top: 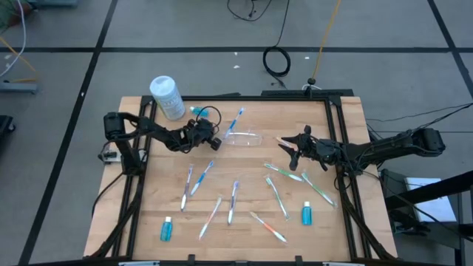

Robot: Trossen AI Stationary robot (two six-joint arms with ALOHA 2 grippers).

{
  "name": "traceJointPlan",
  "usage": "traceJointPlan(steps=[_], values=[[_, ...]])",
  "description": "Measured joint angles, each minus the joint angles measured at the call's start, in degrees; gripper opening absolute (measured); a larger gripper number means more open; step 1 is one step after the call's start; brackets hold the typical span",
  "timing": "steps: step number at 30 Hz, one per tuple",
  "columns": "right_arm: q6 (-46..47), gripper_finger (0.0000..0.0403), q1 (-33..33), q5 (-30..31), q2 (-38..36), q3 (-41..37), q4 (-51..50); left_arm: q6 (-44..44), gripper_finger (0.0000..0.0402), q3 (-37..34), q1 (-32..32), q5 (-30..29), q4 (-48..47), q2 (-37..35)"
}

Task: Pick & Place toothbrushing station
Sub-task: Put the top blue mouthwash bottle into the transparent organizer

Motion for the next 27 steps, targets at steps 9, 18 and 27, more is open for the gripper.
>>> traceJointPlan(steps=[9,18,27], values=[[0.00,0.0130,0.00,0.00,0.00,-0.02,-0.04,3.04,0.0087,0.00,-0.81,0.54,-6.20,-7.54],[0.02,0.0130,0.01,-0.02,0.00,-0.02,-0.03,7.99,0.0166,0.07,1.87,-2.87,-8.78,-14.08],[0.01,0.0130,-0.02,0.04,0.00,-0.02,-0.01,20.51,0.0199,3.67,10.28,11.61,-14.67,-14.01]])
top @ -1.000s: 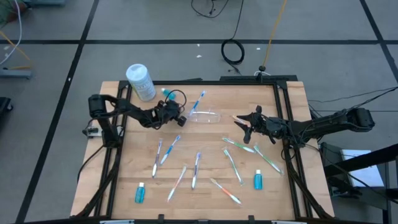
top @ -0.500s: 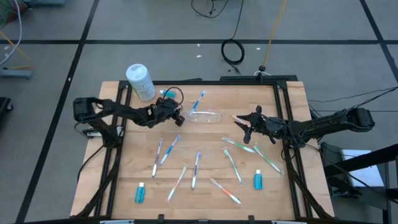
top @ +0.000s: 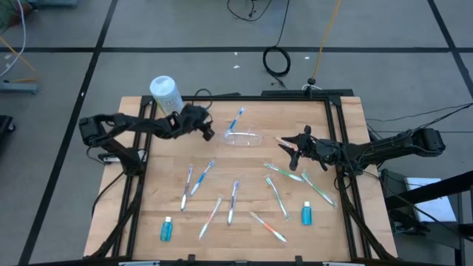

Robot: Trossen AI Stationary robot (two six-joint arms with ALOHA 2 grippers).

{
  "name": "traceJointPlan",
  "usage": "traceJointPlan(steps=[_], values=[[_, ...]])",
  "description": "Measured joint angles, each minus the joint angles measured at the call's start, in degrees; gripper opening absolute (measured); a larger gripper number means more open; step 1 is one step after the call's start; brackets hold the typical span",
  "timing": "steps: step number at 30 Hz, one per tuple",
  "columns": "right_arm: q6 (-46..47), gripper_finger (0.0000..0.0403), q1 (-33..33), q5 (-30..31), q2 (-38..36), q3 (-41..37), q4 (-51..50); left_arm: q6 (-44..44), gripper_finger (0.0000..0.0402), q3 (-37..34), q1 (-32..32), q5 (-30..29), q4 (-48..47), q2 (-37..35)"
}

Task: Pick & Place toothbrushing station
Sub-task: Put the top blue mouthwash bottle into the transparent organizer

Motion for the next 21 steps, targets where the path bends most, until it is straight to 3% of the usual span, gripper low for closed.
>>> traceJointPlan(steps=[6,11,21], values=[[-1.25,0.0130,0.00,0.03,0.00,-0.02,1.79,11.91,0.0200,13.16,0.15,-2.34,-21.53,2.35],[-1.66,0.0130,0.00,0.02,-0.02,-0.02,3.24,24.13,0.0200,23.39,1.74,-0.59,-37.72,6.35],[-1.54,0.0130,-0.02,0.01,-0.02,-0.02,2.93,33.90,0.0200,33.73,8.38,-0.38,-48.31,17.49]])
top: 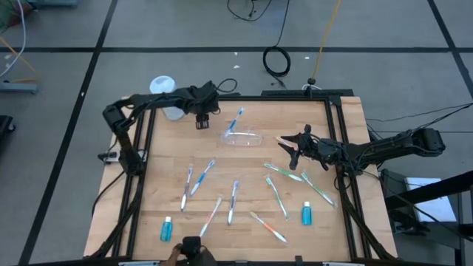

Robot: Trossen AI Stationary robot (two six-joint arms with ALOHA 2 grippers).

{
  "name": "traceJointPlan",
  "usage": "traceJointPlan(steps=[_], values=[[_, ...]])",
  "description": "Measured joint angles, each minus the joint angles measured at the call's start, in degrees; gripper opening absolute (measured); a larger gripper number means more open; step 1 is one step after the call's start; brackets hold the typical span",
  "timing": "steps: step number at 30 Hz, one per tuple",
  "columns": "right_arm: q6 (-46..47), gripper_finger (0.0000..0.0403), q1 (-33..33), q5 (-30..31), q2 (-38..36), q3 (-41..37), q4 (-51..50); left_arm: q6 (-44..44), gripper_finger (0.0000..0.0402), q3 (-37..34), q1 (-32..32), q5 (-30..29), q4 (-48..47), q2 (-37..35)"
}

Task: Pick & Place toothbrushing station
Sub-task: Put the top blue mouthwash bottle into the transparent organizer

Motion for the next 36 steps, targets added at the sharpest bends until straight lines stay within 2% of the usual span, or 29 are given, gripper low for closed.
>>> traceJointPlan(steps=[4,11,16,20,32,36], values=[[0.00,0.0130,0.00,-0.02,0.00,0.00,-0.31,3.88,0.0200,0.42,1.44,0.12,-2.52,2.67],[0.02,0.0130,0.00,-0.04,0.00,0.00,-0.59,5.60,0.0200,0.53,3.28,-1.94,-2.30,5.57],[0.02,0.0130,0.00,-0.04,0.00,0.00,-0.65,5.93,0.0200,0.53,4.87,-1.27,-2.23,5.71],[0.02,0.0130,0.00,-0.04,0.00,0.00,-0.81,6.23,0.0200,0.42,5.61,-2.99,-2.51,5.47],[0.02,0.0130,0.00,-0.07,0.01,0.00,-0.81,4.47,0.0198,0.44,6.72,0.50,-5.80,5.38],[0.02,0.0130,0.00,-0.07,0.00,0.00,-0.81,3.83,0.0170,0.42,6.77,2.38,-6.02,5.38]])
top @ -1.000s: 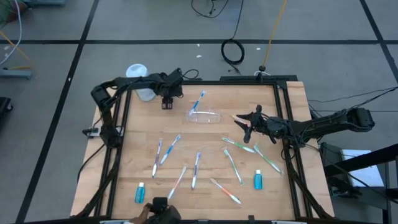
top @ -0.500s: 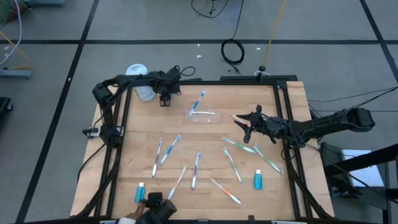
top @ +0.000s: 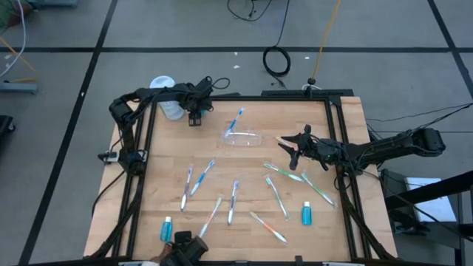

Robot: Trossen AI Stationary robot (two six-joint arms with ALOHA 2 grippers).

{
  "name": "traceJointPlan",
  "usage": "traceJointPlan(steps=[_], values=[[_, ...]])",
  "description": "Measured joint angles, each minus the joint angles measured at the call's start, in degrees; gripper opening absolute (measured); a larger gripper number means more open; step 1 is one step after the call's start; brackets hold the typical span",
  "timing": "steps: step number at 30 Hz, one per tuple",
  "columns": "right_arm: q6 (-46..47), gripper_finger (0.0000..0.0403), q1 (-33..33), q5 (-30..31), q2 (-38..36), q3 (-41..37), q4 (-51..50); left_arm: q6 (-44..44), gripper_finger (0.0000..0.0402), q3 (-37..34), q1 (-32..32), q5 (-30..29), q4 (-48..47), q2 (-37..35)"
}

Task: Pick & Place toothbrushing station
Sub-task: Put the top blue mouthwash bottle into the transparent organizer

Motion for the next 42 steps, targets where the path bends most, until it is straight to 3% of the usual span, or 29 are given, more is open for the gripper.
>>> traceJointPlan(steps=[6,22,34,42], values=[[0.00,0.0130,0.02,0.00,0.00,0.00,0.00,-1.79,0.0118,0.00,-0.13,0.91,-0.02,-0.04],[0.00,0.0130,0.01,0.00,0.00,0.00,0.00,-11.05,0.0113,-0.14,-7.36,1.68,-4.26,-1.51],[0.02,0.0130,0.00,0.00,0.01,0.00,0.02,-19.14,0.0113,-0.11,-14.04,7.52,-8.87,-15.49],[0.02,0.0130,0.00,0.00,0.01,0.00,0.31,-20.69,0.0113,-0.11,-20.63,6.54,-8.18,-22.56]])
